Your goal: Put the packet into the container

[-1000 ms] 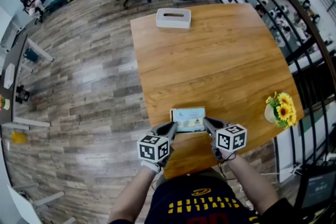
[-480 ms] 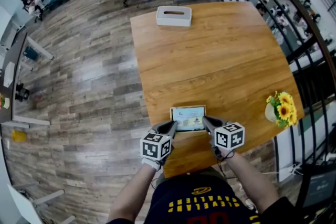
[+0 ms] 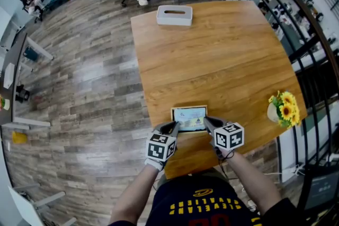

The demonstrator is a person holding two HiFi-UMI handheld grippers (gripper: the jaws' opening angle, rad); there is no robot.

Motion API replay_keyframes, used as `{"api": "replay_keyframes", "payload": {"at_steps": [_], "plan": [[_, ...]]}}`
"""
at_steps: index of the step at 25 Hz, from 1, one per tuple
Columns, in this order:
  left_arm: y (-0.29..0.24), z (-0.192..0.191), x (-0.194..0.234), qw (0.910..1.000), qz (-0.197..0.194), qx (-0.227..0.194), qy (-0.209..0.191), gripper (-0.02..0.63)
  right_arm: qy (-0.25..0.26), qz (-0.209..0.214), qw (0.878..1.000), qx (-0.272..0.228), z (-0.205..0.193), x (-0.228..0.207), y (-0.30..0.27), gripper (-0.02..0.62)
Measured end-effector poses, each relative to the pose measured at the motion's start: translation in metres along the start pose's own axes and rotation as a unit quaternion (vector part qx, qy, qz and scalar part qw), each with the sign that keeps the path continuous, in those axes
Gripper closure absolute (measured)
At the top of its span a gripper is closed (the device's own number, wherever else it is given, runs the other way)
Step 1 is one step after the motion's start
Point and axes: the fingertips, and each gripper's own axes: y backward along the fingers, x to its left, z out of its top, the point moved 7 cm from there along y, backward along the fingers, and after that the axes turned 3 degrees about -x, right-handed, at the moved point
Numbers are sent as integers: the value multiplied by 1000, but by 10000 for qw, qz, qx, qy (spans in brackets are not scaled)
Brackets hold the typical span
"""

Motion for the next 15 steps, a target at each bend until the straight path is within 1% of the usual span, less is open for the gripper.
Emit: {"api": "replay_keyframes", "payload": {"at_steps": [6, 11, 15], "plan": [[-6, -3, -3, 9996, 110, 158, -215, 580, 131, -74, 9999, 8, -2, -3, -2, 583], [-11, -3, -6, 9969, 343, 316, -630, 580, 337, -161, 9993, 37, -3, -3, -3, 583], [-13, -4, -11, 9939, 498, 470, -866, 580, 424, -219, 9988, 70, -4, -4, -3, 583]]}}
